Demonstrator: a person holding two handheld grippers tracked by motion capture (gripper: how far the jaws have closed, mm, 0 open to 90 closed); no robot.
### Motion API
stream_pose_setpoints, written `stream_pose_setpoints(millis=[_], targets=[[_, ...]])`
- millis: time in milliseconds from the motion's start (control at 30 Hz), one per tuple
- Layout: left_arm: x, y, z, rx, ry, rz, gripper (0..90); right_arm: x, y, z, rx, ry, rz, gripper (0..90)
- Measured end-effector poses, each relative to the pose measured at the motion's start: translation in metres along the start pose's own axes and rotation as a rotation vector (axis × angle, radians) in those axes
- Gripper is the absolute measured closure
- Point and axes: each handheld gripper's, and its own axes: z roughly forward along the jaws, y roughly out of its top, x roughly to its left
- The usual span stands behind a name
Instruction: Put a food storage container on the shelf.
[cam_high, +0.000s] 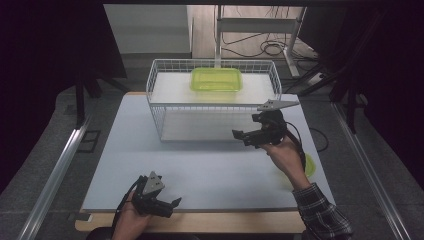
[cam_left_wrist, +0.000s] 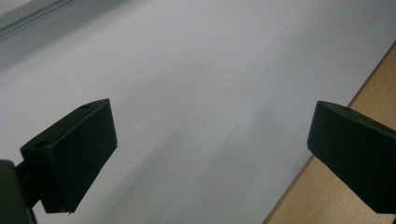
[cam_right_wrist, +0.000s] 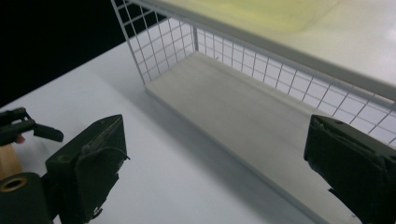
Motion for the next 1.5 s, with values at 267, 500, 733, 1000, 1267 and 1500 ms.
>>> stream_pose_setpoints(millis=[267,500,733,1000,1267,1500], targets=[[0.0,0.0,0.0,0.012,0.007,0.004,1.2,0.004,-0.021,0.003,0.007,0.001,-0.01,4.1],[0.0,0.0,0.0,0.018,0.01,0.011,1.2,0.003,-0.04,0.006,0.019,0.002,0.01,4.1],[-0.001,0.0,0.001,0.02,0.013,0.014,1.2,0.004,-0.06,0.006,0.015,0.005,0.028,4.2],[-0.001,0.0,0.0,0.017,0.015,0.014,1.2,0.006,-0.08,0.004,0.024,-0.009,0.036,4.4],[-0.001,0.0,0.0,0.015,0.015,0.017,1.2,0.012,-0.095,0.0,0.03,-0.014,0.028,4.4],[-0.002,-0.001,0.001,0.017,0.018,0.033,1.2,0.019,-0.11,-0.001,0.049,-0.034,0.005,4.6]])
